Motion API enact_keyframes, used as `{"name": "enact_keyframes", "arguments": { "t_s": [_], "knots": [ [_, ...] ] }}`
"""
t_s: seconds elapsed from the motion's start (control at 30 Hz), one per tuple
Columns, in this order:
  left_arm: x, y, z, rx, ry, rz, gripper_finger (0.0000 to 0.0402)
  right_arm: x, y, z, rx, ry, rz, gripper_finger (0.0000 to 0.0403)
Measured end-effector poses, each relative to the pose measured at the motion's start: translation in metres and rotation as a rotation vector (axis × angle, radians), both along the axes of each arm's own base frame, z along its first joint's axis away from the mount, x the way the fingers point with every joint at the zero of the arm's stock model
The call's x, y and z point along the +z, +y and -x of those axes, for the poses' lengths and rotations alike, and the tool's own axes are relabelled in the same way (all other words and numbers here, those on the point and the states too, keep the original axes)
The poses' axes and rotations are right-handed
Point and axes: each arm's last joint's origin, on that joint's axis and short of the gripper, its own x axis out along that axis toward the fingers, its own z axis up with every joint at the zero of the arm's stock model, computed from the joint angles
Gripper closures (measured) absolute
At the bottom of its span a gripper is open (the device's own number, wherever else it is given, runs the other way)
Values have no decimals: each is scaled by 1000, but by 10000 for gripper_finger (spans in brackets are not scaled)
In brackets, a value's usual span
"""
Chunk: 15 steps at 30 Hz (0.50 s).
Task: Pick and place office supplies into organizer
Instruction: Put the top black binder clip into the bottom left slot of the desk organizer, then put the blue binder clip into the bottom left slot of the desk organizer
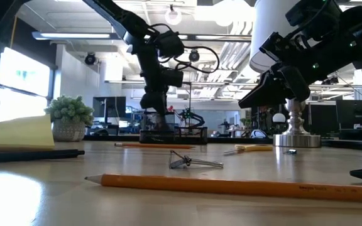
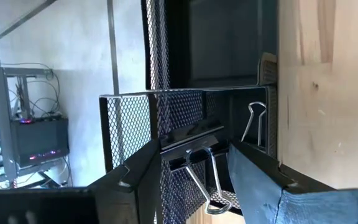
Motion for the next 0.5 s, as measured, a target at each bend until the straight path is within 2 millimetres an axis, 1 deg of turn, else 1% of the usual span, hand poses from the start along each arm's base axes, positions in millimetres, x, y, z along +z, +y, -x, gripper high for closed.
{"name": "enact_keyframes", "arguments": {
  "t_s": [0.1,0.17,0.5],
  "knots": [
    [0,0,0,0,3,0,243,0,0,0,0,0,0,279],
    [0,0,0,-1,5,1,234,0,0,0,0,0,0,279],
    [-1,-1,0,20,-5,7,126,0,0,0,0,0,1,279]
  ]
}}
